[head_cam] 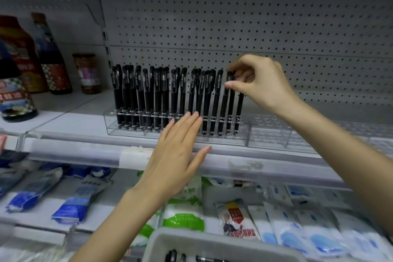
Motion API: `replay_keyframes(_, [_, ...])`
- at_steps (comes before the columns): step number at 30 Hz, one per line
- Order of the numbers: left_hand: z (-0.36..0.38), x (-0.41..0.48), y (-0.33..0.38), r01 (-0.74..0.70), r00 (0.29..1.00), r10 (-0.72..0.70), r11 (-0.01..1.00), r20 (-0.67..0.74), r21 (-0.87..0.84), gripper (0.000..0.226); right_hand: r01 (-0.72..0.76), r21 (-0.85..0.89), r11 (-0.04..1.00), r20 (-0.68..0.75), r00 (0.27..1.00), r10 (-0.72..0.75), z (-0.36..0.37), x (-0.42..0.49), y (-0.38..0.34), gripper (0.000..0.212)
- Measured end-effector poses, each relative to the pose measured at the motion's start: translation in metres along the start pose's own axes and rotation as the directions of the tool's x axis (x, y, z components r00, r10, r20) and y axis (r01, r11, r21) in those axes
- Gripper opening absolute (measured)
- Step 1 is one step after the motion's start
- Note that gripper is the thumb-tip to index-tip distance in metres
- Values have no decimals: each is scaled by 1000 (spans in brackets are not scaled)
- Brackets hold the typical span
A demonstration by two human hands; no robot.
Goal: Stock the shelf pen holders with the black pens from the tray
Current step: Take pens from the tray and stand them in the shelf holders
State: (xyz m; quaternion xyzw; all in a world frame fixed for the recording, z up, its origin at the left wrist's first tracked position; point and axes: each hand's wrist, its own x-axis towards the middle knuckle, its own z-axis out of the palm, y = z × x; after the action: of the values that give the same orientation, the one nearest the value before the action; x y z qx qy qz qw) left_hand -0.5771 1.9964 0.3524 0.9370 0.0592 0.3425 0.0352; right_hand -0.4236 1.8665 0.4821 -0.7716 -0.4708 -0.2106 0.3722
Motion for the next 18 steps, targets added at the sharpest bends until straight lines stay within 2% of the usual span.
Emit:
replay_keyframes(5, [-4, -1, 2, -3, 1000, 3, 1000, 5, -19, 66, 0, 24, 1000, -25, 1000, 1, -4, -8, -2, 31])
replay_keyframes(9, [-12, -11, 7, 13, 1000, -13, 999, -14, -40, 66, 9, 109, 994, -33, 999, -6, -10, -34, -14, 31])
replay_keyframes(12, [-18, -39, 12, 70, 997, -73, 992, -20, -107, 66, 30, 138, 990, 74, 996, -40, 0, -79, -25, 30])
replay_keyframes(14, [-16, -73, 14, 130, 991, -133, 979, -11, -156, 65, 16, 151, 988, 199, 979, -46, 16, -115, -29, 30])
replay_keyframes(18, [-1, -155, 12, 352, 934, -355, 886, 46, -301, 65, -96, 228, 969, 411, 912, -7, 64, -189, -24, 31])
